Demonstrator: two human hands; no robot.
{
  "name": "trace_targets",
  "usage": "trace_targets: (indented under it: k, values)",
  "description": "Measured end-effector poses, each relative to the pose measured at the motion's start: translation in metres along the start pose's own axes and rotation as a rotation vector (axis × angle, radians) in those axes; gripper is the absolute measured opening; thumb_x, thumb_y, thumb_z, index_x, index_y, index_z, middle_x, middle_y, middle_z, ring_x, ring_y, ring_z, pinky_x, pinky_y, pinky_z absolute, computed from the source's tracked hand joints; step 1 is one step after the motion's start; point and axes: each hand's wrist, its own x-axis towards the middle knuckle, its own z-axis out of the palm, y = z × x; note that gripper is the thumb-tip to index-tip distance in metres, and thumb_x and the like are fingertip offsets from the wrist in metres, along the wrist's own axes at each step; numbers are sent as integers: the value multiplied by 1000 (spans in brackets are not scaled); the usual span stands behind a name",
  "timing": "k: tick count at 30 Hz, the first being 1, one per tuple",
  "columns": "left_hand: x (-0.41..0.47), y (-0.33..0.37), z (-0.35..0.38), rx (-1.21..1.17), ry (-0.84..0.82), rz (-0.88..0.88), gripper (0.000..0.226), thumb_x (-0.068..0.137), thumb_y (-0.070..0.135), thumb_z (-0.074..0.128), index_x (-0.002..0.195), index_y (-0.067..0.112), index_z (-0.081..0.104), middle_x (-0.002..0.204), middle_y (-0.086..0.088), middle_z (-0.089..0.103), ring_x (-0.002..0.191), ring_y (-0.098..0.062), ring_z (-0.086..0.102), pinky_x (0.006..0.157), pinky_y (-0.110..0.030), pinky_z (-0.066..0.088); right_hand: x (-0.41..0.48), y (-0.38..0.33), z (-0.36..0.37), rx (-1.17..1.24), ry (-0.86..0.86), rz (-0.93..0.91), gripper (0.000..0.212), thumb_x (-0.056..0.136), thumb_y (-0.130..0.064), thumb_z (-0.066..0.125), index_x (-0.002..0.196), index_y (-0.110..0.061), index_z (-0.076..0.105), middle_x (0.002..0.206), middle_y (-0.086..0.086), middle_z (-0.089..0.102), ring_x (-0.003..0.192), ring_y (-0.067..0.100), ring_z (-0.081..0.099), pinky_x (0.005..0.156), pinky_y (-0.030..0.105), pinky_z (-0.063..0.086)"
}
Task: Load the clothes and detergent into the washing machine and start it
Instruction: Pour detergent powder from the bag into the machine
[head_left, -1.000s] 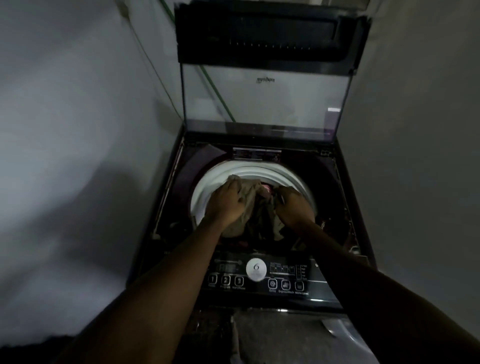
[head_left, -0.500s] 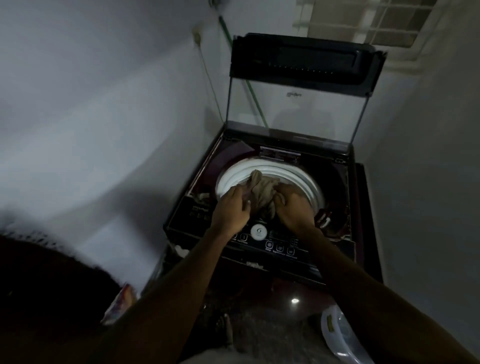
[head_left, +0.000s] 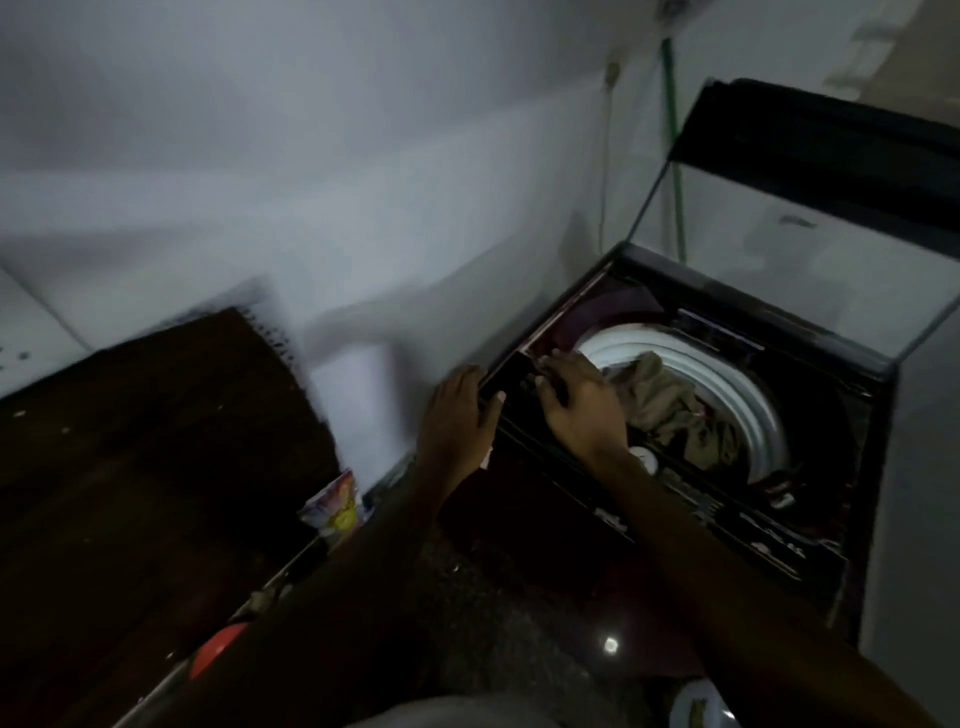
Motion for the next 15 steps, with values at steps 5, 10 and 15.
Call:
trace_targets:
  k: [5, 10, 15]
  values:
    - [-25, -62, -47, 95, 65, -24, 51, 98, 44, 37, 130, 9, 56, 134, -10, 58, 127, -27, 49, 108, -34, 32, -9, -49, 54, 57, -70, -129, 44, 93, -43, 47, 118, -11, 66, 122, 8, 65, 120, 23, 55, 106, 27, 38]
    - [-44, -109, -74, 155, 66, -97, 49, 98, 40, 44, 133, 8, 55, 139, -11, 55, 137, -28, 42, 115, -41, 27, -16, -82, 101, 47, -174, -149, 49, 95, -45, 41, 123, -12, 64, 130, 8, 61, 129, 24, 49, 110, 33, 37]
    - [-50, -133, -87, 172, 71, -199, 50, 100, 42, 44, 135, 8, 53, 143, -11, 52, 139, -29, 40, 117, -44, 25, -7, -102, 130, 43, -282, -192, 47, 99, -44, 38, 129, -15, 59, 138, 5, 55, 135, 20, 42, 112, 32, 30]
